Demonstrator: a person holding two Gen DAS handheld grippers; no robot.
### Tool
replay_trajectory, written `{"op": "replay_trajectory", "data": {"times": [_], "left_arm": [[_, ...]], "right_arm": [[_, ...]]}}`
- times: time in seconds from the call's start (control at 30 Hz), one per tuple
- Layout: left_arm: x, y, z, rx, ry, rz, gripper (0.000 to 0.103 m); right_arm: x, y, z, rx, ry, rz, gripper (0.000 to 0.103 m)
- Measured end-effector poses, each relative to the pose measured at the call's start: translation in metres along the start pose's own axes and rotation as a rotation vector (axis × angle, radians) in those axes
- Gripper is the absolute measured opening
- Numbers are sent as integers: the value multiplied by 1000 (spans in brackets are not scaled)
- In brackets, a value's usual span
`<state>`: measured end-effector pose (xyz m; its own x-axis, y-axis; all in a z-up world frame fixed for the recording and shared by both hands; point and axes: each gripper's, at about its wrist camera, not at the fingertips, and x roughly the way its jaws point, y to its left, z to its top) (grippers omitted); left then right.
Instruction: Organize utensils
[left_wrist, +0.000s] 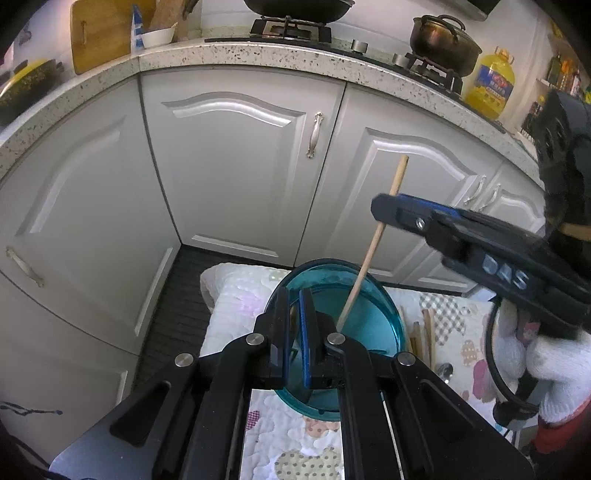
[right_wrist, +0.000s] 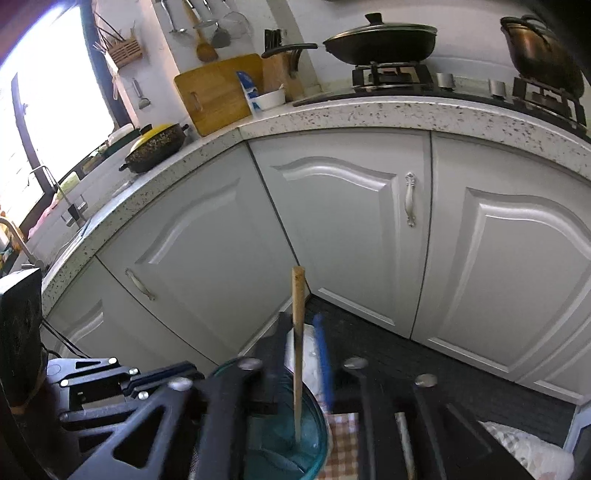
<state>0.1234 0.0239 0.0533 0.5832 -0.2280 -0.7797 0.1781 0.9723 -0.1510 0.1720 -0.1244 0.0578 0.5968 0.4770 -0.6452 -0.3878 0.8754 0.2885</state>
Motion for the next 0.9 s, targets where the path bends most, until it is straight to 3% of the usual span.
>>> {"op": "replay_trajectory", "data": {"times": [0.13, 0.27, 0.47, 0.9], "left_arm": [[-2, -1, -1, -3, -2, 16, 5], [-10, -3, -4, 0, -14, 25, 17], [-28, -10, -12, -12, -38, 25, 23], [-59, -59, -37, 16, -111, -1, 24]], "right_arm": [[-11, -1, -5, 12, 5, 5, 29], [-24, -2, -12, 19, 13, 4, 29], [-52, 6, -30, -5, 1, -33, 31], [-119, 3, -80, 61, -43, -176, 39]]}}
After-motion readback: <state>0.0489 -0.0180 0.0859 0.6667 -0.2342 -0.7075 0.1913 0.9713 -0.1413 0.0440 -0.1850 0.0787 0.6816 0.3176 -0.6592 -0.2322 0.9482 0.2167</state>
